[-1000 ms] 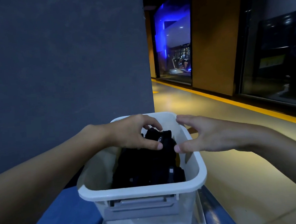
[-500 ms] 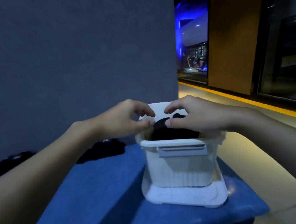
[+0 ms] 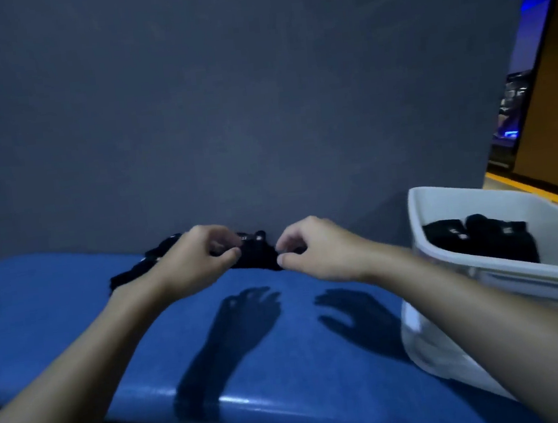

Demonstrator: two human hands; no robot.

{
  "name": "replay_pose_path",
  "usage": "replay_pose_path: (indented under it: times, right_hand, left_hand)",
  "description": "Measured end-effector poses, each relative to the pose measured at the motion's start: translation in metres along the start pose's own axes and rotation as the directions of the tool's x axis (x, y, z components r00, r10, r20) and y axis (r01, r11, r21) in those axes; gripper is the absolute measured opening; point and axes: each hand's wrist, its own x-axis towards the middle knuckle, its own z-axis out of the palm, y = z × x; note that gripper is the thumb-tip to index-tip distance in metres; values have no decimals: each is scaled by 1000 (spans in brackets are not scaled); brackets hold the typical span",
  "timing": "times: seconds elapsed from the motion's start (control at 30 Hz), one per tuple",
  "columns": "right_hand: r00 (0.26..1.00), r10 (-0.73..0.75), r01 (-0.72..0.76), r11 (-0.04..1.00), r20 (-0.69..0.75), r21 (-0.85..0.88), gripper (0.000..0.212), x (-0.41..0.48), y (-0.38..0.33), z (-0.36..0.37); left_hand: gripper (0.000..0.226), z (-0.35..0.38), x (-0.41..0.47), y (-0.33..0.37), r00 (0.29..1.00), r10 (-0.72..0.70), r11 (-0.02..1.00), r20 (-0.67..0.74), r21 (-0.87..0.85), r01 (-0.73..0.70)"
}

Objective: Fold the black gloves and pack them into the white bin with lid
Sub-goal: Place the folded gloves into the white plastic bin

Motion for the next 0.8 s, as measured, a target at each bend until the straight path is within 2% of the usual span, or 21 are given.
replay_pose_path:
  times: [0.13, 0.33, 0.4, 0.47, 0.57, 0.67, 0.8]
  right_hand:
    - [996, -7, 4, 999, 85, 36, 22, 34, -7, 49]
    - [989, 39, -66, 980, 141, 190, 38, 79, -21, 116]
    - [987, 50, -87, 965, 154, 246, 43, 92, -28, 134]
    - [982, 58, -113, 944, 181, 310, 49, 104, -37, 149]
    - [978, 61, -133, 922, 201, 364, 60, 118, -51, 168]
    - [978, 82, -146, 924, 190, 354, 67, 129, -59, 183]
    - [977, 130, -182, 921, 166, 346, 76, 142, -60, 193]
  left_hand:
    - [13, -2, -10, -49, 993, -111, 989, -45, 95, 115]
    - [18, -18, -19, -107, 938, -211, 962, -275, 110, 249]
    - [37, -23, -20, -125, 919, -305, 927, -250, 141, 346]
    - [55, -21, -24, -142, 901, -403, 881, -161, 199, 430]
    - [71, -15, -29, -155, 891, -449, 873, -57, 182, 452]
    - [74, -18, -31, -160, 882, -468, 871, -54, 141, 471]
    - [64, -24, -33, -153, 864, -495, 845, -87, 182, 503]
